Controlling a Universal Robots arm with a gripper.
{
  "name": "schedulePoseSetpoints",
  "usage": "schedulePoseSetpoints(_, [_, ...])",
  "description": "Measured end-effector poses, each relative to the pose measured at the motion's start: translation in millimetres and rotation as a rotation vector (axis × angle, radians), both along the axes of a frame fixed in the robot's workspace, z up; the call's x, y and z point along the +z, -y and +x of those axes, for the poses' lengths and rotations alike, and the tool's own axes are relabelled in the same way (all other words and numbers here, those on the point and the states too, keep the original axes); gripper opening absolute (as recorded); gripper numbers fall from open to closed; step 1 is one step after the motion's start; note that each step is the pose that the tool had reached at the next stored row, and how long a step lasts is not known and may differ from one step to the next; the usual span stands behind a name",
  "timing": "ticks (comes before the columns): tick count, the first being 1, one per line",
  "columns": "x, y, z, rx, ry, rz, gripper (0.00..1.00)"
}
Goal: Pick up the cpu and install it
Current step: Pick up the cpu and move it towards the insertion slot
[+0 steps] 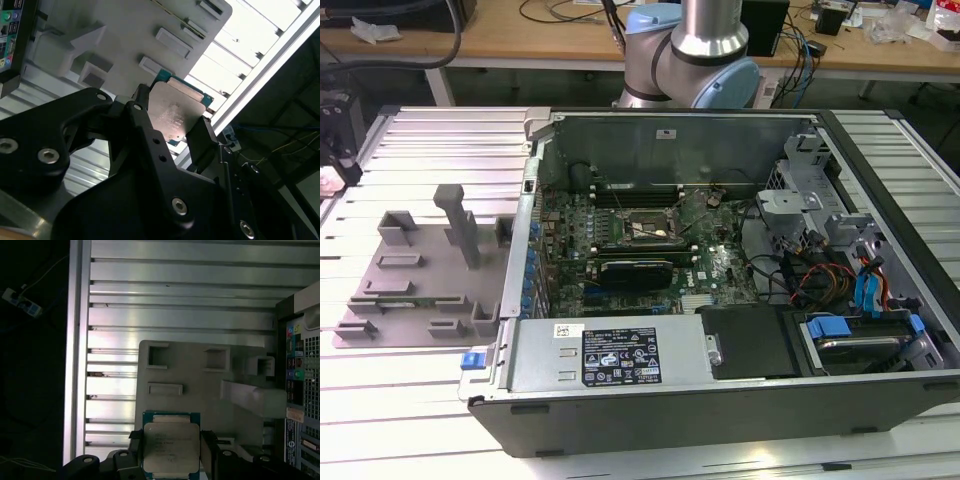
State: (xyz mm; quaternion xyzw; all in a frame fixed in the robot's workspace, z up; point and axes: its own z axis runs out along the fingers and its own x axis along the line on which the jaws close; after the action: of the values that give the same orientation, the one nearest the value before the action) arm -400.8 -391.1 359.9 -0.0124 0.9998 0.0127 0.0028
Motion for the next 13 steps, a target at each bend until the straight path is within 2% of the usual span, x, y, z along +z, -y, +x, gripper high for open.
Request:
schedulePoseSetpoints(10, [15.4, 0.0, 0.0, 0.0, 0.0, 0.0, 0.55])
schedulePoseSetpoints(13, [22.3, 0.0, 0.0, 0.0, -0.0001, 0.0, 0.55])
